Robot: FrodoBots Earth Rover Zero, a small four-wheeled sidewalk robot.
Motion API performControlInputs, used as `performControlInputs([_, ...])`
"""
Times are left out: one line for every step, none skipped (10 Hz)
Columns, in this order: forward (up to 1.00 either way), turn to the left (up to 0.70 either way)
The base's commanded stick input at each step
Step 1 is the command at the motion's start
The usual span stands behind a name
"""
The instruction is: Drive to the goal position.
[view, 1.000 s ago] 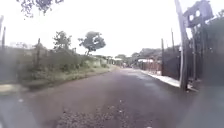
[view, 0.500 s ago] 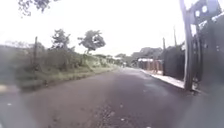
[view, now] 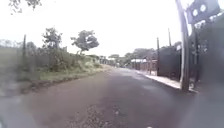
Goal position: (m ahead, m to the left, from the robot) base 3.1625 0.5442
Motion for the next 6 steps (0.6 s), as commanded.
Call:
performControlInputs([0.50, -0.07])
performControlInputs([0.50, 0.00])
performControlInputs([0.50, 0.00])
performControlInputs([0.50, 0.00])
performControlInputs([0.50, 0.00])
performControlInputs([0.50, 0.00])
